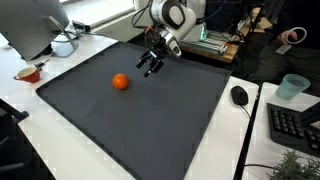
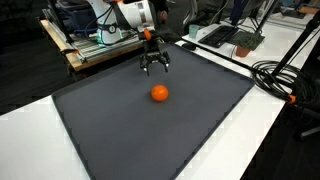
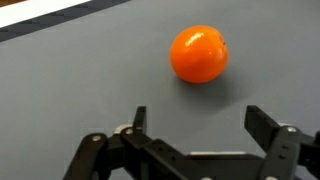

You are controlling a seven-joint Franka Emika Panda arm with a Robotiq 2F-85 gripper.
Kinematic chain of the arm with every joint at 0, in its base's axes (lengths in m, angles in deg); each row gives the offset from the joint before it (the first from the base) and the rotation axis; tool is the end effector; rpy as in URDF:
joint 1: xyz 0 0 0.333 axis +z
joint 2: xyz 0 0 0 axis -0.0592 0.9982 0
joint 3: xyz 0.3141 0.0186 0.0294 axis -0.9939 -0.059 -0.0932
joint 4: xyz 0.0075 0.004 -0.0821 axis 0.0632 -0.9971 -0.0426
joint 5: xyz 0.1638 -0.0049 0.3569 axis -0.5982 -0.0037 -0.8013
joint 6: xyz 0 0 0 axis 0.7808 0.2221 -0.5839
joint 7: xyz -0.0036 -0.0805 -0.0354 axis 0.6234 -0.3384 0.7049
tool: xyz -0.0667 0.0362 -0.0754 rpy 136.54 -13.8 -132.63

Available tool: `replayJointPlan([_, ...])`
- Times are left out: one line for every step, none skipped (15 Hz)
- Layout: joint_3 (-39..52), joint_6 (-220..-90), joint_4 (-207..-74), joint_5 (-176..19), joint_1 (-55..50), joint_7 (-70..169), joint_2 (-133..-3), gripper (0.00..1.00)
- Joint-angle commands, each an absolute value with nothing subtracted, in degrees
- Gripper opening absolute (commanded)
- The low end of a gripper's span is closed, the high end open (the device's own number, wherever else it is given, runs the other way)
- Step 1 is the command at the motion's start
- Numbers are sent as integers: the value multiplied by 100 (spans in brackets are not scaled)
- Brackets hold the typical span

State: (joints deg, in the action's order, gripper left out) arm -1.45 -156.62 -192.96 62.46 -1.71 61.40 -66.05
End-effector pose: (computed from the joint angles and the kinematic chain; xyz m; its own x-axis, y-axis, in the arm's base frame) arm 0.4126 0.0369 0.1314 -0.4597 0.2959 -0.8373 0.4319 0.8983 0.0804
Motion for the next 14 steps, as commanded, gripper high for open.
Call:
replayJointPlan([-99,-15579,-18965,6228,-253,5983,-6206,100])
replayJointPlan([-77,-15514,-18906,6228,-267,5958,-6118,100])
replayJointPlan([-70,-15430,-18861,6228,-269,5933,-6055,100])
replayJointPlan([-79,-15353,-18805,6228,-263,5915,-6007,100])
replayJointPlan([-104,-15315,-18753,6229,-249,5902,-5963,100])
replayJointPlan([-134,-15198,-18713,6230,-205,5896,-5935,100])
replayJointPlan([-164,-15156,-18669,6220,-173,5907,-5918,100])
replayJointPlan([-158,-15051,-18636,6221,-155,5941,-5885,100])
replayJointPlan([-129,-14978,-18595,6222,-159,5987,-5839,100])
replayJointPlan([-92,-14915,-18562,6223,-171,6017,-5788,100])
replayJointPlan([-67,-14833,-18543,6224,-177,6029,-5746,100])
replayJointPlan([-15,-14811,-18521,6224,-218,6054,-5688,100])
replayJointPlan([26,-14809,-18501,6222,-249,6072,-5640,100])
replayJointPlan([59,-14792,-18481,6194,-267,6079,-5591,100])
